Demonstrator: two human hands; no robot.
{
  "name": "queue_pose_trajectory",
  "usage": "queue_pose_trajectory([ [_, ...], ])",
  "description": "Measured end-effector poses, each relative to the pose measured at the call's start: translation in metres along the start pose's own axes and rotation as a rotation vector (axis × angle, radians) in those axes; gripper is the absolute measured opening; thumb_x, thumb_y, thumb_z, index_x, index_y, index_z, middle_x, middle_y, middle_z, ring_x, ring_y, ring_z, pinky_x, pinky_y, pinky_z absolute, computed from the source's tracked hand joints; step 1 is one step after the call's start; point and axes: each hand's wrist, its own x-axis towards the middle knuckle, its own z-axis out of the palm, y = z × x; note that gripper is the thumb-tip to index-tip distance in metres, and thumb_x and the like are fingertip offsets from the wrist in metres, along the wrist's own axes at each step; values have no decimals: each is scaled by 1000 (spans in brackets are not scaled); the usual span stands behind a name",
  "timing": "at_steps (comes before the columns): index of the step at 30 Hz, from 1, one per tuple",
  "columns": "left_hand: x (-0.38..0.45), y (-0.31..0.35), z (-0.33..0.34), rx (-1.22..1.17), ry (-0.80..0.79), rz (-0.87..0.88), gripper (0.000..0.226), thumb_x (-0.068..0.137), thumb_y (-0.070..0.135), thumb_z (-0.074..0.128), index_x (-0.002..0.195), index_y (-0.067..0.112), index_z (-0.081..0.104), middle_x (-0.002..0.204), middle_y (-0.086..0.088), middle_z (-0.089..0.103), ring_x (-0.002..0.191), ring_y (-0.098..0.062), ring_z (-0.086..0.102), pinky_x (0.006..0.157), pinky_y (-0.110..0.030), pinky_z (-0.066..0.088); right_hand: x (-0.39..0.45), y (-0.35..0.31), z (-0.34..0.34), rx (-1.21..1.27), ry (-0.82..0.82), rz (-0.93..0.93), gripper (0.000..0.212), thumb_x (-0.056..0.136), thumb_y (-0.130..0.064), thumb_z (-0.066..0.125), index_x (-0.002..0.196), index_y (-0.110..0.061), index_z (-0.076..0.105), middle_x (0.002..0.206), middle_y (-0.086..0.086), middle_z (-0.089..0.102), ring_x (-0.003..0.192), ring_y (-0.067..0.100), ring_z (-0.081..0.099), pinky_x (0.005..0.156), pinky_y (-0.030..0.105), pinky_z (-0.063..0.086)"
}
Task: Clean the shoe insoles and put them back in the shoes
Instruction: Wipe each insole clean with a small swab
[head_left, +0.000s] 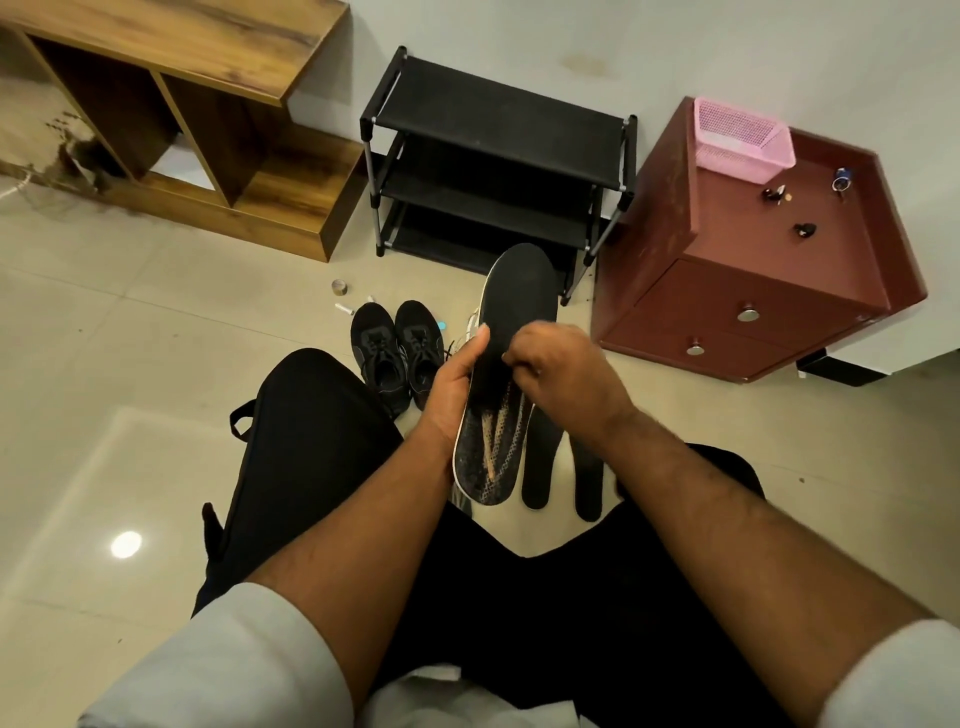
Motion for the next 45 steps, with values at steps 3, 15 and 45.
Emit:
queue_pose_trajectory([
  [3, 0, 1, 0, -32, -32, 23, 40, 87, 38, 55, 93, 6, 78, 92, -13, 72, 80, -24, 71, 75, -34, 59, 7, 1, -5, -14, 5, -17, 8, 82, -6, 62, 82, -12, 67, 83, 5, 65, 78, 17, 60, 78, 32, 49],
  [15, 4, 3, -4, -84, 42, 33, 52, 98, 43, 46, 91, 1, 77, 96, -17, 72, 84, -27, 71, 79, -34, 59, -9, -10, 5, -10, -20, -61, 7, 82, -5, 65, 85, -9, 69, 84, 6, 67, 78, 18, 62, 78, 30, 45],
  [45, 8, 13, -8, -242, 9, 69, 63, 98, 50, 40, 116, -5, 65, 107, -25, 67, 94, -35, 67, 91, -45, 52, -22, -15, 17, 189, 13, 85, 10, 80, -4, 69, 86, -12, 70, 87, -1, 66, 78, 5, 57, 76, 10, 44],
])
